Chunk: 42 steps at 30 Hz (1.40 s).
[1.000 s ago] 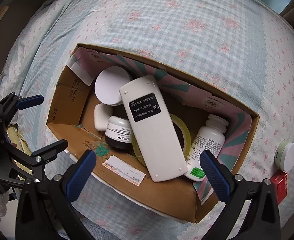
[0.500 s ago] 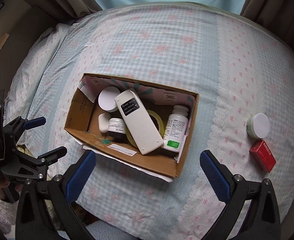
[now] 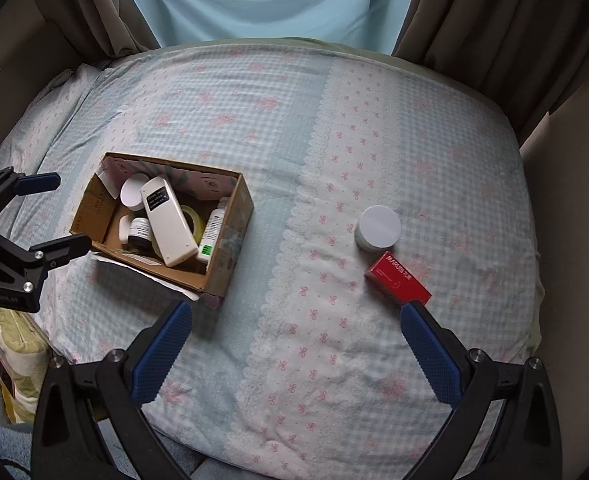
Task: Organize rigid objects
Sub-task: 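Move both tools toward the white round jar and red MARUBI box, then grasp the white round jar with left tool while right tool grasps the red MARUBI box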
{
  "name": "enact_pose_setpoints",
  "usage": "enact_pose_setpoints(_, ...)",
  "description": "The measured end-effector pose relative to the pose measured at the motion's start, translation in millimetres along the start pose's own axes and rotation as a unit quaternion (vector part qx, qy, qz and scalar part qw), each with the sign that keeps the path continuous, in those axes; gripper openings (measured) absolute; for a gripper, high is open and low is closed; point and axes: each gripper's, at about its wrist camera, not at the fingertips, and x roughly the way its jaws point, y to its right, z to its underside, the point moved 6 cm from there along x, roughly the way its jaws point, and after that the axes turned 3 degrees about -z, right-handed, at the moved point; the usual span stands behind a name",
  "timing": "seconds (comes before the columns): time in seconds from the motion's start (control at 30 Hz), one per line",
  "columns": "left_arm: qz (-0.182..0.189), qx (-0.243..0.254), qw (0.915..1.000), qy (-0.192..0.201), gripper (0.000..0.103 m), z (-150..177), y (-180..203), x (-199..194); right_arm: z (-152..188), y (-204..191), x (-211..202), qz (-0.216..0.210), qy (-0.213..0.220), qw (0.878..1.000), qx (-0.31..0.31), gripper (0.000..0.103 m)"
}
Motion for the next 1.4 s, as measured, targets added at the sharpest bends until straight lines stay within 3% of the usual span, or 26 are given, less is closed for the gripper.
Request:
enact_pose_setpoints(0.2, 0.007, 0.087, 0.9961, -0.012, 0.103, -43.3, 68.6, 33.2, 8.6, 58.5, 5.8, 0.009, -0.004, 1.000, -0.014, 0.103)
enact_pose_setpoints(0.37, 0.012, 0.174, 0.9841, -0.036, 0.103, -78.2, 123.6, 78.3, 9.7, 104.8, 24.7, 0.015, -0.013, 0.999, -0.048, 0.103)
enact_pose_setpoints(0.57, -0.001, 0.290, 0.9542, -0.073, 0.103, -110.4, 178.0, 145.7, 12.7, 139.2, 69.1, 0.025, -0.039, 0.990, -0.135, 0.103)
enact_pose_setpoints(0.8, -0.002, 0.389, 0.9150, -0.107, 0.103, -129.7, 218.1, 227.1, 20.1, 147.0, 133.0, 0.015, -0.061, 0.974, -0.219, 0.103)
enact_pose_setpoints(0.9, 0.004, 0.416, 0.9019, -0.117, 0.103, -132.8, 231.8, 257.8, 21.8, 145.0, 160.9, -0.001, -0.069, 0.970, -0.233, 0.101)
enact_pose_setpoints(1.07, 0.017, 0.451, 0.8828, -0.130, 0.103, -130.6, 248.7, 295.1, 26.6, 145.9, 199.0, -0.024, -0.078, 0.968, -0.238, 0.087)
enact_pose_setpoints(1.17, 0.018, 0.470, 0.8724, -0.133, 0.102, -127.2, 255.2, 310.5, 29.4, 146.5, 214.6, -0.038, -0.079, 0.970, -0.228, 0.085)
enact_pose_setpoints(1.27, 0.023, 0.481, 0.8660, -0.134, 0.099, -126.4, 260.2, 319.8, 32.1, 146.3, 224.8, -0.046, -0.076, 0.971, -0.223, 0.077)
enact_pose_setpoints(1.4, 0.035, 0.478, 0.8656, -0.143, 0.091, -128.4, 264.1, 328.5, 36.1, 144.9, 235.1, -0.048, -0.076, 0.970, -0.227, 0.068)
